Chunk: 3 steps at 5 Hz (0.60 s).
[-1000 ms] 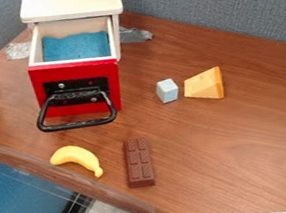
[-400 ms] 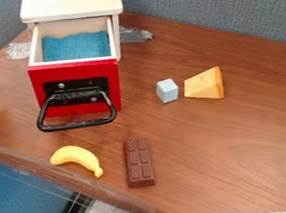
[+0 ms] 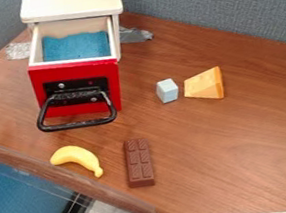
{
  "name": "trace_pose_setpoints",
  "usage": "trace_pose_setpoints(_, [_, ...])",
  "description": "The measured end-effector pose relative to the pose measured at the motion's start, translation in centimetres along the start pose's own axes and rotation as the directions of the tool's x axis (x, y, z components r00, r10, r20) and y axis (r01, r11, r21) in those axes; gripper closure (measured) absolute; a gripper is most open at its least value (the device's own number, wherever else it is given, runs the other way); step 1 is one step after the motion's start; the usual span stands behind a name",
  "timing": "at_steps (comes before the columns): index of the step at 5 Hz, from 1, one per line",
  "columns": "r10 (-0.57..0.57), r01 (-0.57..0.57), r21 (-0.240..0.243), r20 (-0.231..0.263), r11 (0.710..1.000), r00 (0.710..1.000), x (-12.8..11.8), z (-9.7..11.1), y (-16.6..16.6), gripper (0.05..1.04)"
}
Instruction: Remove object from box
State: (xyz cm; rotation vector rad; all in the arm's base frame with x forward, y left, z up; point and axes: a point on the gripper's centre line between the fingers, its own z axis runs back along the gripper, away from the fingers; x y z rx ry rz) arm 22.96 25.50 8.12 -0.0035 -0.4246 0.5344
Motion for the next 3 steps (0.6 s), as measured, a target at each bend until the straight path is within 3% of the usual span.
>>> trace_pose_setpoints(1, [-0.069, 0.07, 0.1, -0.009, 0.993, 0.998, 0.1, 2.2, -0.6, 0.083])
trace_pose_setpoints(2, [-0.101, 0.111, 0.116, -0.089, 0.987, 0.991, -0.3, 3.9, -0.5, 0.083])
trace_pose_setpoints(3, [-0.101, 0.111, 0.116, -0.09, 0.987, 0.991, -0.3, 4.0, -0.5, 0.083])
